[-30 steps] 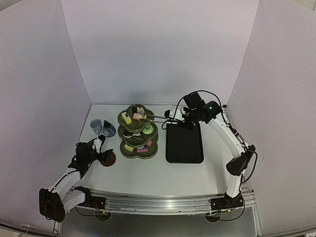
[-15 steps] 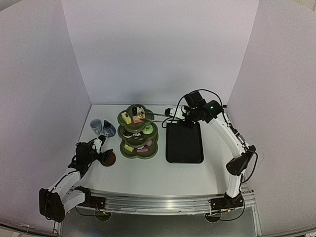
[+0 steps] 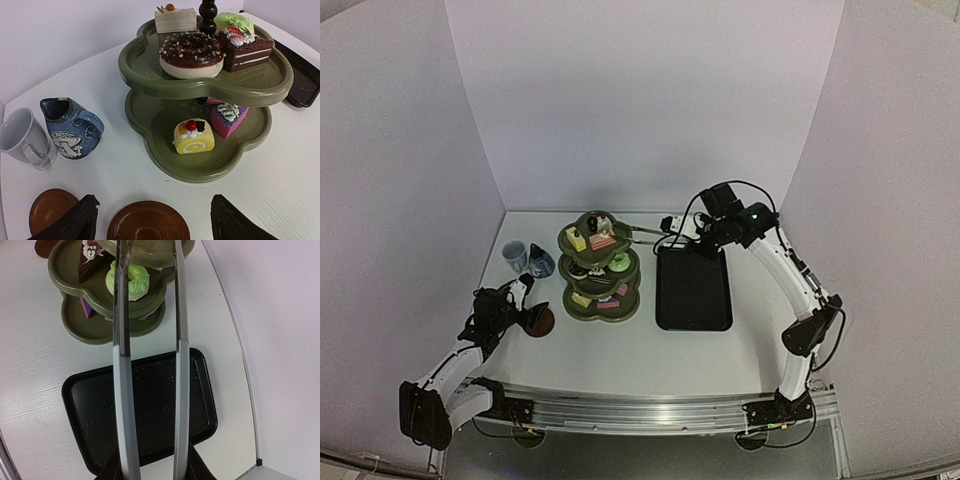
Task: Serve the afternoon tea
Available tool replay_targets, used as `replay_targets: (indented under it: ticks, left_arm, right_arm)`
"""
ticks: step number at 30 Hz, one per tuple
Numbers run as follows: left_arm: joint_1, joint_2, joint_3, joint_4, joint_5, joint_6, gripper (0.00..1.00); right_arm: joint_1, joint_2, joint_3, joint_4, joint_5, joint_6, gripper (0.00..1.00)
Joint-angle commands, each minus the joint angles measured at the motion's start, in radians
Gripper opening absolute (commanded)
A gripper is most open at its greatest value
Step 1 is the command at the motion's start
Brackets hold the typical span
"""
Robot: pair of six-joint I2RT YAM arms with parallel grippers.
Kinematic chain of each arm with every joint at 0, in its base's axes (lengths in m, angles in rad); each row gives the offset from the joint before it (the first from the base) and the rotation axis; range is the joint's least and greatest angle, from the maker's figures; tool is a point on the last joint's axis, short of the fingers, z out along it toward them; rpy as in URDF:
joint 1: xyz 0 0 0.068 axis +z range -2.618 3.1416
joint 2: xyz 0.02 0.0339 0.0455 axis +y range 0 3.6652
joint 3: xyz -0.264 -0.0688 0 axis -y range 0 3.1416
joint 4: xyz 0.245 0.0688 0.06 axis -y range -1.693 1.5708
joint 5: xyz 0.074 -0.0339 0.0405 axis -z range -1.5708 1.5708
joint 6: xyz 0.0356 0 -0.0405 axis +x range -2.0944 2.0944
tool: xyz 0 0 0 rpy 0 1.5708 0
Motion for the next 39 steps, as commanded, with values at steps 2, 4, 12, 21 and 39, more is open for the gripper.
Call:
replay_targets:
  ticks: [2, 4, 12, 21, 39]
  left_arm:
    - [0.007, -0.012, -0.001, 0.006, -0.001, 0.01, 0.78]
    - [0.007, -0.012, 0.0, 0.004, -0.002, 0.009, 0.78]
    - [0.006, -0.013, 0.003, 0.007, -0.006, -0.006, 0.78]
    - [0.018, -0.005, 0.03, 0.009, -0.026, -0.064, 0.79]
    - [0.054, 0.015, 0.05, -0.018, -0.014, -0.094, 0.79]
  right_arm:
    - [-0.012, -0.091, -0.025, 0.021, -0.013, 0.025, 0.29]
    - [-0.015, -0.1, -0.031, 0.021, -0.012, 0.034, 0.29]
    - [-0.065, -0.154, -0.068, 0.095, -0.018, 0.287, 0.2]
    - [-0.082, -0.326, -0.459, 0.46, 0.277, 0.674, 0.16]
    - [-0.067, -0.268, -1.113, 0.818, 0.34, 1.286, 0.17]
